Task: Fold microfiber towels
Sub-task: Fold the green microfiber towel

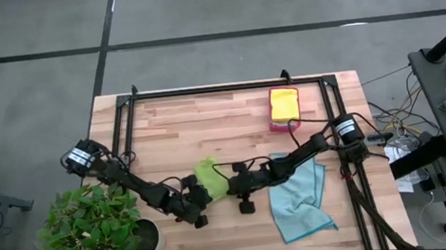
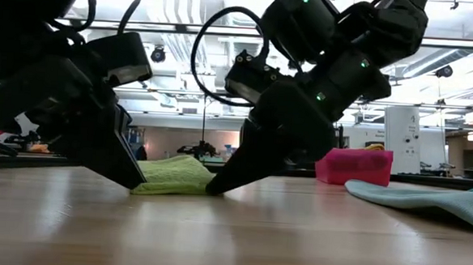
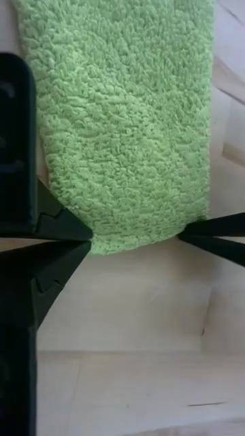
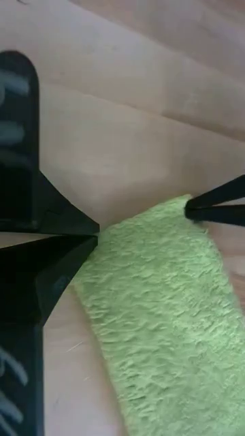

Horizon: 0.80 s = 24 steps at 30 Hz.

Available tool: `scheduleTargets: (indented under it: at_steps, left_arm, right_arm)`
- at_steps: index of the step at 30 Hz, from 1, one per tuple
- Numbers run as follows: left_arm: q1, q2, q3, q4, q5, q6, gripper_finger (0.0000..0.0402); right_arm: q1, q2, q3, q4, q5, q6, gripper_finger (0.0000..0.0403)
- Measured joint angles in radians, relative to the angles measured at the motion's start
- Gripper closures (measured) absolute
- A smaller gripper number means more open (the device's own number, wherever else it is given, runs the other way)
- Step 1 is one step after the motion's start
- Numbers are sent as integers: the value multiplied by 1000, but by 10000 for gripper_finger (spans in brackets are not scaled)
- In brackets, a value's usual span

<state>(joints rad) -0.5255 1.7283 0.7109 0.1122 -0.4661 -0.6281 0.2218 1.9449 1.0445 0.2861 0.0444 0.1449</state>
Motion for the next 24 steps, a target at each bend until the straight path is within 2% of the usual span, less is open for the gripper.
scheduleTargets:
  at_steps: [10,16,24]
  left_arm:
    - [0,-97,-2,-37,24,40,402]
    - [3,-184,-2,-151,11,43,402]
    - [54,-232,-6,-374,-210,57,402]
  right_arm:
    - [-6,-101,-3,-78,8,-43,394]
    - [-59,-137,24,-62,11,-121,394]
    - [-168,-52,31,186,12,-142,394]
